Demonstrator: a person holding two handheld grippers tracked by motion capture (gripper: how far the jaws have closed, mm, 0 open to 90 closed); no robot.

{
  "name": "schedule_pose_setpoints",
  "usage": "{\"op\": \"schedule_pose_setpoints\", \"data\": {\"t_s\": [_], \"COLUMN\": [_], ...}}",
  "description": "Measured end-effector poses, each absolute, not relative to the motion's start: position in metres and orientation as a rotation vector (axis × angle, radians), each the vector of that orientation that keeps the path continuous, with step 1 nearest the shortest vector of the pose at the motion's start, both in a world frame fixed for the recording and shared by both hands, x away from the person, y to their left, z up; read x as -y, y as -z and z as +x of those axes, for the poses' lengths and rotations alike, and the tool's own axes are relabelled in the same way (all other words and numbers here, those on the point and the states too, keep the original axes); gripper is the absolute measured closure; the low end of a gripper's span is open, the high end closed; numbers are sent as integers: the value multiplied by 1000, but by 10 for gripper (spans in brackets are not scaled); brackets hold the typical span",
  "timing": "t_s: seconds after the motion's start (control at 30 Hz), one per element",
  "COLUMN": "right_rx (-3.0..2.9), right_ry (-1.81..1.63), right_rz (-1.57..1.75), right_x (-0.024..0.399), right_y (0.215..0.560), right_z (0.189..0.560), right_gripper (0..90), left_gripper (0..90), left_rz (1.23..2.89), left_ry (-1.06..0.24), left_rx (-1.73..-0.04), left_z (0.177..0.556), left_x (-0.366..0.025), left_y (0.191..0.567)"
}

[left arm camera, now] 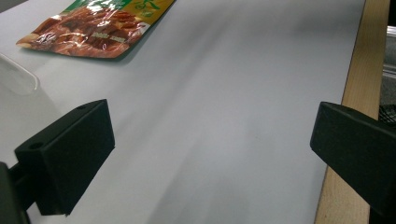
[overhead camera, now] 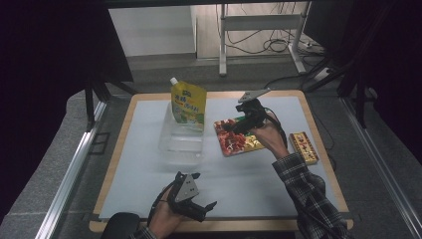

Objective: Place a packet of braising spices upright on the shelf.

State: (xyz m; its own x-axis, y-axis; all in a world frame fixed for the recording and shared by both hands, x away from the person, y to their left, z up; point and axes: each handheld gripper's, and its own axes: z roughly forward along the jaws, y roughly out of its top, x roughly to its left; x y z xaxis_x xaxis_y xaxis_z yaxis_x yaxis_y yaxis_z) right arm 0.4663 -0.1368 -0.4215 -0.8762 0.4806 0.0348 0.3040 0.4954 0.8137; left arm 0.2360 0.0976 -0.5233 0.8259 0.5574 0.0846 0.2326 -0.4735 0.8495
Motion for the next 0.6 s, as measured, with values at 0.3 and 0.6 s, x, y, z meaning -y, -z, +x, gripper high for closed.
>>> {"op": "schedule_pose_setpoints", "data": {"t_s": [0.3,0.6], "right_rx": [-2519,-2494], "right_ry": [-1313,-1334], "right_rz": [698,727], "right_x": [159,177], "right_y": [429,437], "right_z": [455,442], "right_gripper": [0,0], "left_gripper": [0,0], "left_rz": [2073,2071], "left_ry": [-445,-445], "left_rx": [-578,-576], "left_z": [236,236], "left_x": [-97,-96], "left_y": [524,524]}}
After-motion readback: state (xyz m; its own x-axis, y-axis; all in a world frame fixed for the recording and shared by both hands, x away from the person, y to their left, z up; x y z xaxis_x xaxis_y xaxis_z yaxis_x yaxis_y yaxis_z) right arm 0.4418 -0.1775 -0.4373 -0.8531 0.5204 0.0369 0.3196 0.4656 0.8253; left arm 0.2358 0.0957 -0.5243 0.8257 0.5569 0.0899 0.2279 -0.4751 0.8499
